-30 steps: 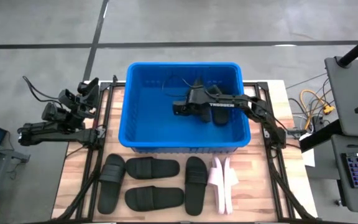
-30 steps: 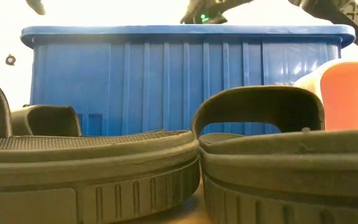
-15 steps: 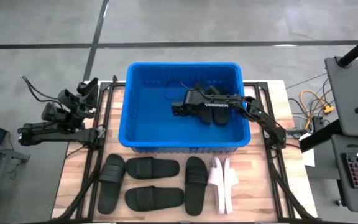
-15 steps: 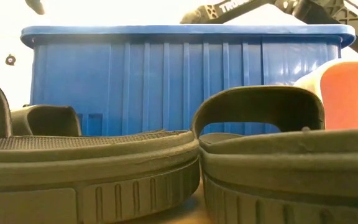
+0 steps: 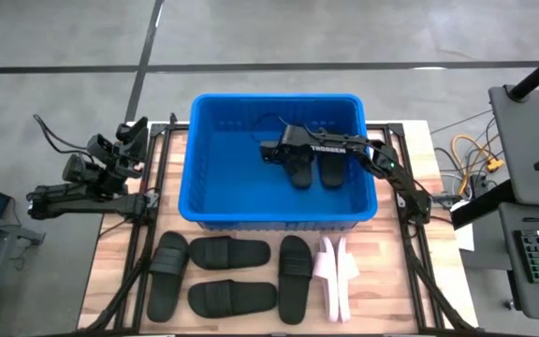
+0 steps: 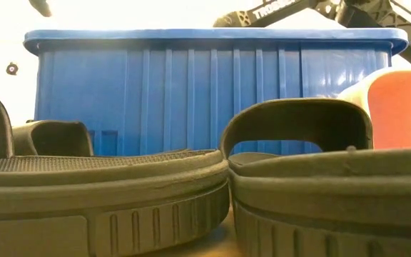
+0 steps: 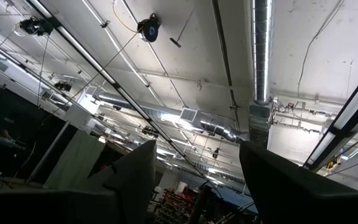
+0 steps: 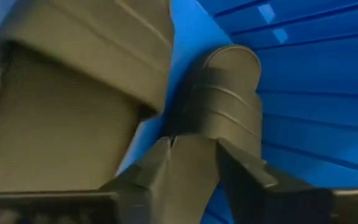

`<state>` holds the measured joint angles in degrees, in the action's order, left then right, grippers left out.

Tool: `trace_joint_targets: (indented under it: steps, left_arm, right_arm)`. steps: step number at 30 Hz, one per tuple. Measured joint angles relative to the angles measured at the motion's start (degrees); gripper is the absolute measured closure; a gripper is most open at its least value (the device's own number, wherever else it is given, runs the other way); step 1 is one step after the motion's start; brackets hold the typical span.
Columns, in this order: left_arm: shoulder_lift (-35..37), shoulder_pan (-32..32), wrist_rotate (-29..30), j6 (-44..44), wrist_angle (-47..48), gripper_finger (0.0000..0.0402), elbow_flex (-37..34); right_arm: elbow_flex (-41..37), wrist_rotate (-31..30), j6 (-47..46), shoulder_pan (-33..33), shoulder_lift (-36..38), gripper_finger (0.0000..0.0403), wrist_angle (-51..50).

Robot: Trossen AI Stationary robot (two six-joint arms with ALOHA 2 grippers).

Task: Pick and place slides into bin
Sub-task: Put the black slide into the blue bin

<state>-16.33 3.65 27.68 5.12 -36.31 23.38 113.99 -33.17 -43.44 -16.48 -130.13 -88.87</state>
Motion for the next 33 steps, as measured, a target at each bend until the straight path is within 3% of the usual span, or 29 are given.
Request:
trace_joint_targets:
  steps: [5,9,13,18,23,29,33]
  left_arm:
    - [0.1,0.0,0.0,0.0,0.1,0.0185,0.0]
    - [0.1,0.0,0.0,0.0,0.1,0.0185,0.0]
    - [0.3,0.0,0.0,0.0,0.4,0.0185,0.0]
    - [1.1,0.0,-0.2,0.1,1.5,0.0185,0.0]
    - [2.2,0.0,-0.3,0.1,2.9,0.0185,0.0]
    - [2.2,0.0,-0.3,0.1,3.1,0.0185,0.0]
    - [2.0,0.0,-0.3,0.0,3.9,0.0185,0.0]
  right_arm:
    - [0.4,0.5,0.2,0.0,0.0,0.0211,2.0]
    - [3.4,-0.1,9.4,0.6,0.2,0.0196,6.7]
    - [7.1,0.4,25.2,1.8,0.2,0.0201,15.4]
    - [11.4,13.0,48.2,2.6,0.3,0.0215,21.9]
    - [13.3,20.9,53.5,2.5,0.7,0.0229,20.5]
    - [11.5,21.9,57.5,1.4,3.0,0.024,15.3]
    - [9.4,26.8,59.7,-0.2,5.6,0.0248,17.5]
